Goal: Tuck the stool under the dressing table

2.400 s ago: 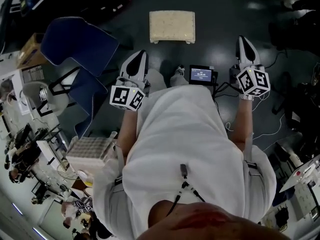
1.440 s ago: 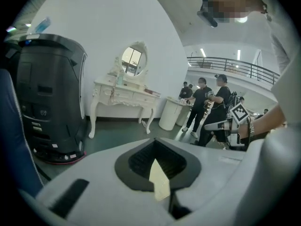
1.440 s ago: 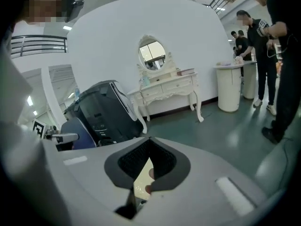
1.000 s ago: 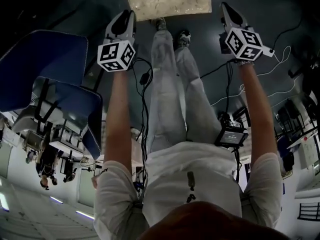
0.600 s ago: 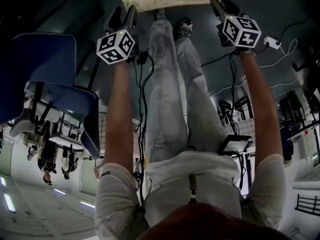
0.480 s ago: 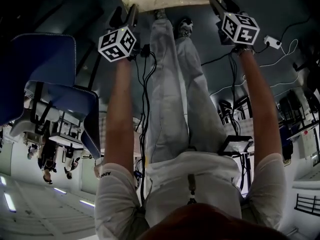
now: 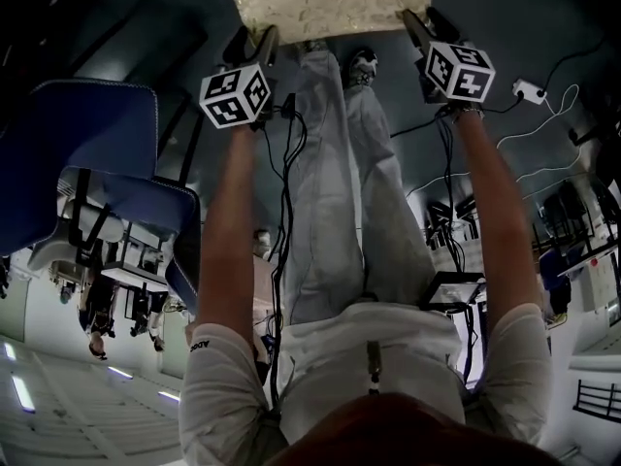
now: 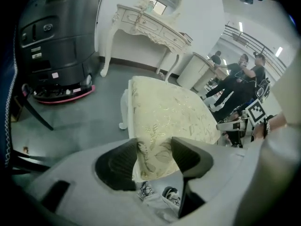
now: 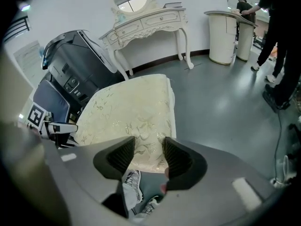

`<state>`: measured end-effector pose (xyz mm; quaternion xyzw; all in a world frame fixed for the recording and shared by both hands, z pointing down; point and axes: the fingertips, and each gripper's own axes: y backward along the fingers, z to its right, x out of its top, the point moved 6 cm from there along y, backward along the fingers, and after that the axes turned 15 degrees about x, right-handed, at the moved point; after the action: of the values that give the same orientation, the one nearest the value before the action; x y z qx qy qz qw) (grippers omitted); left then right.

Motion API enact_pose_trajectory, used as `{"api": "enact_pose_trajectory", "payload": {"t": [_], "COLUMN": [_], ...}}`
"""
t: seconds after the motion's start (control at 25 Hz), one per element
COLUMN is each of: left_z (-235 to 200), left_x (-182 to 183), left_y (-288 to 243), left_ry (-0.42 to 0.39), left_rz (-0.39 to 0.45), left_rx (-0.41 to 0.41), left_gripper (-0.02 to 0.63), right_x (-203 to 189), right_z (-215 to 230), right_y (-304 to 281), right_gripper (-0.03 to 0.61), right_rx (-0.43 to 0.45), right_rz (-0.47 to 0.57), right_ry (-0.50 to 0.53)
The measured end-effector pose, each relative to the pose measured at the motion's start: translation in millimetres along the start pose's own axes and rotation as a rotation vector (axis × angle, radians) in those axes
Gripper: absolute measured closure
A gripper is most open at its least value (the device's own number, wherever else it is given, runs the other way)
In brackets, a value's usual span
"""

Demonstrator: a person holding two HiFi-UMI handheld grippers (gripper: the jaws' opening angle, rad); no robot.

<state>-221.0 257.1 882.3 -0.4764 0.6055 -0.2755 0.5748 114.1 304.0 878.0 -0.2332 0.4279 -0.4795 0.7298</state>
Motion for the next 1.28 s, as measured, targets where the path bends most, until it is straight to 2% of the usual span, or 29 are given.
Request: {"api": "enact_pose_trajectory", "payload": {"t": [0.24, 0.88, 1.12, 1.28], "left_z": [4, 12, 15, 9], "left_x": [8, 103, 126, 144], "left_y": [-2, -60, -75, -81], "left_ry": [-0.017, -0.060, -0.088, -0.097], "left_rz": [-0.012, 0.025, 0.027, 0.050], "left_rx": [0.004, -0.031, -0.044, -0.055], "left_gripper": [0.374, 0.377, 0.377, 0.377], "right_x": [8, 98, 115, 128], "right_z": [2, 38, 46, 46], "right_y": [0, -31, -39, -46], "right_gripper": [0.368, 0.365, 0.367, 0.368], "right_rx": [-0.013, -0.105, -0.130, -0.110], "right_rz": [0.011, -0.009, -0.015, 0.004], "right_ry": [-0.002, -0.025, -0.051, -0.049]}}
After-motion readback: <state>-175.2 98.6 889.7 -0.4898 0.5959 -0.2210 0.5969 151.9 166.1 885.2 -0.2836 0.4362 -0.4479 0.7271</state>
